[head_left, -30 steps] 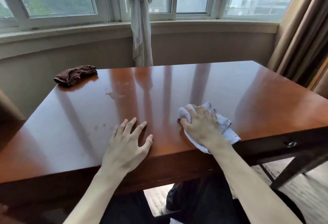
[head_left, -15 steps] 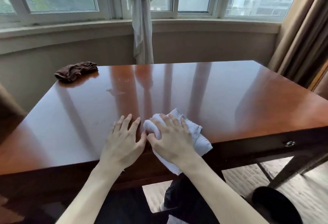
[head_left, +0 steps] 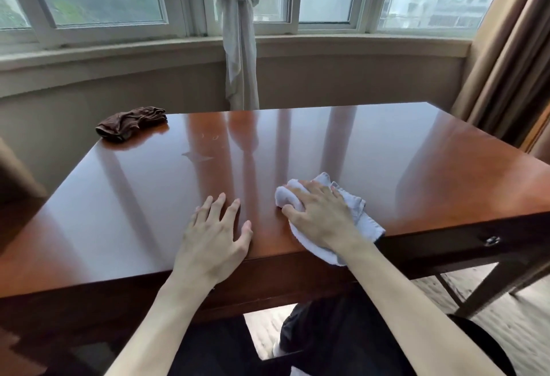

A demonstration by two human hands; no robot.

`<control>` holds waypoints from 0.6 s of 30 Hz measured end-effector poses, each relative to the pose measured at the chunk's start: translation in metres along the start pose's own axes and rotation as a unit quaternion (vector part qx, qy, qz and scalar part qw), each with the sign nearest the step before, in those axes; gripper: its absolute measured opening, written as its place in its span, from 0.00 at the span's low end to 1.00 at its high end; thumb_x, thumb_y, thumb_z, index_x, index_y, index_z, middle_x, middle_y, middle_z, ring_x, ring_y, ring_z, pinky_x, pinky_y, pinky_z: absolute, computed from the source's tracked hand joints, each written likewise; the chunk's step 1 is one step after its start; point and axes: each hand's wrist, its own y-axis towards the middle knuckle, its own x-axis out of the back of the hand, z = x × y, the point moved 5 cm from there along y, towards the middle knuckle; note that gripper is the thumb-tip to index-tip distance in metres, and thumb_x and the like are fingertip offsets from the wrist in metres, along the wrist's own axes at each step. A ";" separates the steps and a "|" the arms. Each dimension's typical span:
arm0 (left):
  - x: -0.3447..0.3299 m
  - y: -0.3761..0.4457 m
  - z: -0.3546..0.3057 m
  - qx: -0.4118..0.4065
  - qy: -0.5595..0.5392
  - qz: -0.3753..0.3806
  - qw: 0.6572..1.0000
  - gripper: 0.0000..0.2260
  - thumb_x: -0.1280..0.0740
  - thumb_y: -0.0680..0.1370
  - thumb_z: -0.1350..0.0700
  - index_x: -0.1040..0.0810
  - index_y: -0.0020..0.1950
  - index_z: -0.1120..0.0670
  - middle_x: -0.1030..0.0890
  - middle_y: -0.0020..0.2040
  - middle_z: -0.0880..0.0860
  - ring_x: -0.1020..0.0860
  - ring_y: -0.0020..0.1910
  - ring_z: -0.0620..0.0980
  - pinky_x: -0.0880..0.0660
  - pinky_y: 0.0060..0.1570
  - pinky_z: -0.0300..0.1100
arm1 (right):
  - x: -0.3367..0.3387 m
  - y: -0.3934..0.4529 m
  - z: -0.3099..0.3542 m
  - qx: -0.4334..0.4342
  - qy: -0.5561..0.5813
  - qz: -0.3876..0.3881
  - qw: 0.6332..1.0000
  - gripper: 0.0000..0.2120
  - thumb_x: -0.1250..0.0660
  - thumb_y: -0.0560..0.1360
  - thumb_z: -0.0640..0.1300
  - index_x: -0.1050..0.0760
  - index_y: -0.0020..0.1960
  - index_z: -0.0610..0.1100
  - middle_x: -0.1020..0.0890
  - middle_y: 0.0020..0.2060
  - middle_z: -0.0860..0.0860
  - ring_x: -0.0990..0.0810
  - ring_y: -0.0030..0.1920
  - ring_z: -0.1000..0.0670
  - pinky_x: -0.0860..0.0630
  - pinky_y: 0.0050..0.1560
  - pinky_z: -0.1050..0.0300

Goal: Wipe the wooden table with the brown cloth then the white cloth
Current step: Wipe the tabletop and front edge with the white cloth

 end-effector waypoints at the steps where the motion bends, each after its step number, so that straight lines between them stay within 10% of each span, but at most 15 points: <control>1: 0.001 0.000 0.000 0.001 -0.002 -0.001 1.000 0.34 0.57 0.77 0.35 0.42 0.81 0.46 0.42 0.81 0.52 0.48 0.80 0.51 0.51 0.79 0.49 | 0.000 0.009 -0.002 -0.018 -0.008 -0.003 1.000 0.32 0.53 0.75 0.66 0.39 0.78 0.61 0.37 0.79 0.57 0.43 0.79 0.50 0.53 0.79 0.39; 8: 0.009 0.003 -0.003 0.005 0.040 0.021 0.999 0.32 0.53 0.77 0.34 0.39 0.80 0.44 0.38 0.79 0.49 0.42 0.78 0.50 0.41 0.76 0.48 | -0.009 -0.003 0.010 0.062 0.003 0.005 0.998 0.37 0.60 0.69 0.65 0.40 0.77 0.62 0.37 0.77 0.59 0.42 0.78 0.50 0.48 0.78 0.42; 13: 0.040 0.042 -0.008 -0.031 0.120 0.003 0.992 0.26 0.47 0.76 0.33 0.26 0.68 0.42 0.23 0.60 0.45 0.25 0.60 0.49 0.27 0.54 0.47 | -0.006 0.064 -0.005 -0.014 0.001 -0.011 1.000 0.28 0.51 0.76 0.60 0.33 0.73 0.55 0.30 0.73 0.54 0.36 0.74 0.46 0.44 0.76 0.41; 18: 0.020 0.144 -0.002 -0.014 0.031 -0.001 0.999 0.25 0.43 0.78 0.36 0.28 0.72 0.43 0.27 0.69 0.46 0.31 0.69 0.50 0.30 0.62 0.50 | -0.009 0.079 0.000 0.072 0.063 -0.049 0.994 0.16 0.45 0.76 0.49 0.29 0.61 0.52 0.22 0.58 0.53 0.27 0.61 0.48 0.34 0.64 0.52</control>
